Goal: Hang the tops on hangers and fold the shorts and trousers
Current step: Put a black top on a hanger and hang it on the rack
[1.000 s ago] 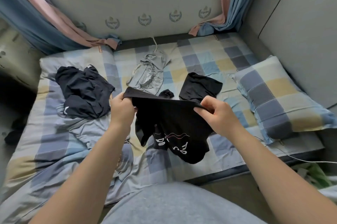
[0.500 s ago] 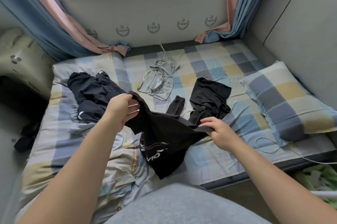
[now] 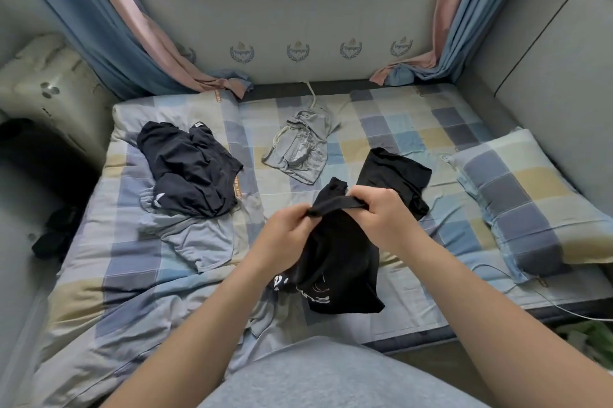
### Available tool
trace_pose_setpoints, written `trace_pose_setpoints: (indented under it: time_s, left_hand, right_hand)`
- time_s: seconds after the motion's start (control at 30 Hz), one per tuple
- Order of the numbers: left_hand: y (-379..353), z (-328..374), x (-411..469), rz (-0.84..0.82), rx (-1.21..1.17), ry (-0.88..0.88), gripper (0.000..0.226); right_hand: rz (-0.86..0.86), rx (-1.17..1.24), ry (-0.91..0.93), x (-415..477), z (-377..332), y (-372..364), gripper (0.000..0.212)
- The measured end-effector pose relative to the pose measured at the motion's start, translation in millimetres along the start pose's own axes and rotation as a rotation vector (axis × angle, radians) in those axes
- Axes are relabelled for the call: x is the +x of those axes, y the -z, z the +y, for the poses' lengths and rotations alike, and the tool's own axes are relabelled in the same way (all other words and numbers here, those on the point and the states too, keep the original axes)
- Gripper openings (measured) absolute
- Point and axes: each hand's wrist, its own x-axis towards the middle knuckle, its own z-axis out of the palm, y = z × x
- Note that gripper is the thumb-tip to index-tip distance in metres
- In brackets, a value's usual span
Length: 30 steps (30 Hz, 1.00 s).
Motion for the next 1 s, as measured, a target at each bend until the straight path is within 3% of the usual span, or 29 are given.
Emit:
trace_pose_setpoints:
  time_s: [0.2,0.27,0.4,0.53,0.6,0.73,0.83,1.0]
  left_hand:
    - [22.7,26.1,0.8,0.128,-0.336,0.073,0.025]
    - [26.4,33.7,0.7,0.157,-0.464,0.059,0.026]
    - [40.8,46.3,1.7,0.222,-0.609,0.046,0.023]
    - [62.6,50.3,4.1,0.313,-0.655,0.034,0.021]
    - [73.0,47.3,7.2,0.360,-0.672,0.023,0.020]
    - [81.1,34.0,14.8,0.458,-0.602,0.080,0.022]
    - [73.6,22.1,17.7,0.515,-0.554,0.182,0.027]
    - [52.9,11.9,16.2,0.314,-0.444,0.293,0.027]
  right_hand:
    - [-0.190,0.310,-0.236,-10.4,26.6,-12.2,0.043]
    - [-0.274,0.327,-0.294,-14.0,33.5,-18.8,0.033]
    - [-0.373,0.203,-0.401,-19.2,51.7,-29.4,0.007]
    - [-0.412,0.021,-0.525,-30.6,71.0,-34.6,0.018]
    - [-0.427,-0.020,-0.559,-37.5,77.2,-35.1,0.012]
    - [-0.354,0.013,-0.590,-40.0,78.7,-28.5,0.008]
    - [-0.224,0.190,-0.552,-33.2,64.6,-18.1,0.015]
    - [-0.068,0.511,-0.509,-23.7,24.3,-1.7,0.011]
